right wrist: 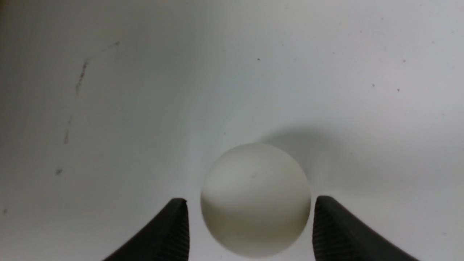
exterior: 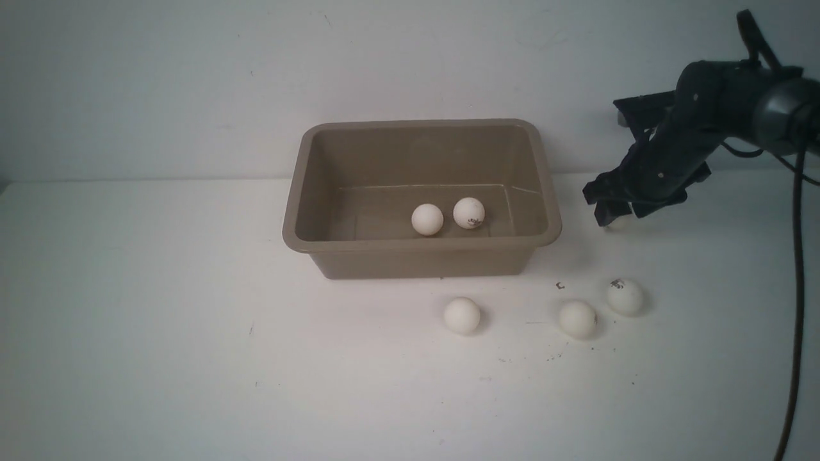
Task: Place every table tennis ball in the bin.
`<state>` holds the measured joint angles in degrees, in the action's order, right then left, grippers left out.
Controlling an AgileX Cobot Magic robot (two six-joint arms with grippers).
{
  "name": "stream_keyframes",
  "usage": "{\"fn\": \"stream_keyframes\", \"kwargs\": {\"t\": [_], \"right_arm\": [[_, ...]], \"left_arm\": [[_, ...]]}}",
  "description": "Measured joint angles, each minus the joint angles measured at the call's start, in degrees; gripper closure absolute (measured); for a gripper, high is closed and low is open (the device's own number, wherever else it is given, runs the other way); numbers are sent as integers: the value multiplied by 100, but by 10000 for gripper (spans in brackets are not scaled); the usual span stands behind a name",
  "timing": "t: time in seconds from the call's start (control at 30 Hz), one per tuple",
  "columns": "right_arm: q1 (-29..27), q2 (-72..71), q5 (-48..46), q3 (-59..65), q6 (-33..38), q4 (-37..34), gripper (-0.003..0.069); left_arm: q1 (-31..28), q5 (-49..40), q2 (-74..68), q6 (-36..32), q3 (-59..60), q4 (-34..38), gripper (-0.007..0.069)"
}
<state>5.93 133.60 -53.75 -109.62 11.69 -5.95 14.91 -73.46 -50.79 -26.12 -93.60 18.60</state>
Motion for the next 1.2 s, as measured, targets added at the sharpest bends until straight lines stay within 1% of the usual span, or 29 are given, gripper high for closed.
{"fn": "stream_keyframes", "kwargs": {"t": [0.07, 0.1, 0.13, 0.27, 0.37, 0.4, 0.5, 0.53, 0.6, 0.63, 0.7, 0.77, 0.87, 0.93, 1.03, 1.13, 1.2], "right_arm": [[0, 96, 29, -73, 0, 0, 258], [0, 128, 36, -133, 0, 0, 286], [0, 152, 36, -198, 0, 0, 298], [0, 181, -121, -622, 0, 0, 298], [0, 181, -653, -1187, 0, 0, 298], [0, 136, -1034, -1587, 0, -96, 298], [15, 68, -1404, -1939, 5, -334, 298], [107, -57, -1599, -2249, 89, -614, 298], [223, -145, -1654, -2372, 152, -826, 298], [457, -287, -1660, -2450, 233, -1025, 298], [849, -346, -1637, -2489, 284, -1060, 298], [1190, -324, -1632, -2501, 278, -917, 298], [1781, -105, -1632, -2496, 169, -377, 298], [2002, 50, -1632, -2484, 151, -141, 298], [2184, 296, -1637, -2484, 151, 14, 298], [2229, 493, -1670, -2484, 141, 49, 298], [2229, 618, -1705, -2479, 76, 72, 279]], "left_arm": [[0, 0, 0, 29, 0, 0, 251], [0, 0, 0, 43, 0, 0, 251], [0, 0, 0, 43, 0, 0, 251], [0, 0, 0, 44, 0, 0, 251], [0, 0, 0, 44, 0, 0, 251], [0, 0, 0, 44, 0, 0, 251], [0, 0, 0, 44, 7, 0, 251], [0, 0, 0, 44, 37, 0, 251], [0, 0, 0, 49, 43, 0, 251], [0, 0, 0, 49, 58, 0, 251], [0, 0, 0, 49, 76, 0, 251], [0, 0, 0, 49, 80, -10, 251], [0, 0, 0, 49, 80, -17, 251], [0, 0, 0, 49, 80, -22, 251], [0, 0, 0, 49, 80, -15, 251], [0, 0, 0, 61, 80, -15, 251], [0, 0, 0, 61, 80, -15, 251]]}}
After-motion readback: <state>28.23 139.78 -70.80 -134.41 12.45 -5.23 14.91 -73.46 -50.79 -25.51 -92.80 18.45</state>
